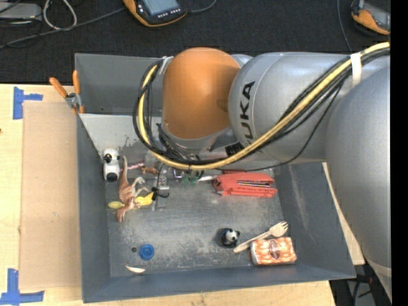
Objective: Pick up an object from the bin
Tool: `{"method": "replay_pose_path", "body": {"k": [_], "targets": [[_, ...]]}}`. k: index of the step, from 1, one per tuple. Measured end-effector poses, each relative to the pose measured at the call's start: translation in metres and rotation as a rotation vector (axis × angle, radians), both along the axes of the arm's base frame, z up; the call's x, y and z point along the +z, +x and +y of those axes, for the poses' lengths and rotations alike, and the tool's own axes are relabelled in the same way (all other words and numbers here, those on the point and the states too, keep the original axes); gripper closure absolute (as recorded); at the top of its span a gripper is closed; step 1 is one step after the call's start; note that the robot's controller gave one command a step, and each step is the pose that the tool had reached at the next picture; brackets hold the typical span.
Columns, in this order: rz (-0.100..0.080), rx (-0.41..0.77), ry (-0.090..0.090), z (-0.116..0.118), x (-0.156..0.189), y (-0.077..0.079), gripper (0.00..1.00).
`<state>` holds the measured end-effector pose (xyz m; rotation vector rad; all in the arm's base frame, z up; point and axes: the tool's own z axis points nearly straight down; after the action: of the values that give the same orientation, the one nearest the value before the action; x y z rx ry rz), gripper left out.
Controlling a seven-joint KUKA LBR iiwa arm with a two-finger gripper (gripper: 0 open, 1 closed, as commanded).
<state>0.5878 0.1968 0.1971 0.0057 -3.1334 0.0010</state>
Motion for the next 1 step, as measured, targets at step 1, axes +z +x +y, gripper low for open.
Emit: {"method": "replay_pose_path", "body": {"k": [1], "targets": [[-0.008,-0.004,0.001,-0.0010,0.0052,0.0016,0.00]]}}
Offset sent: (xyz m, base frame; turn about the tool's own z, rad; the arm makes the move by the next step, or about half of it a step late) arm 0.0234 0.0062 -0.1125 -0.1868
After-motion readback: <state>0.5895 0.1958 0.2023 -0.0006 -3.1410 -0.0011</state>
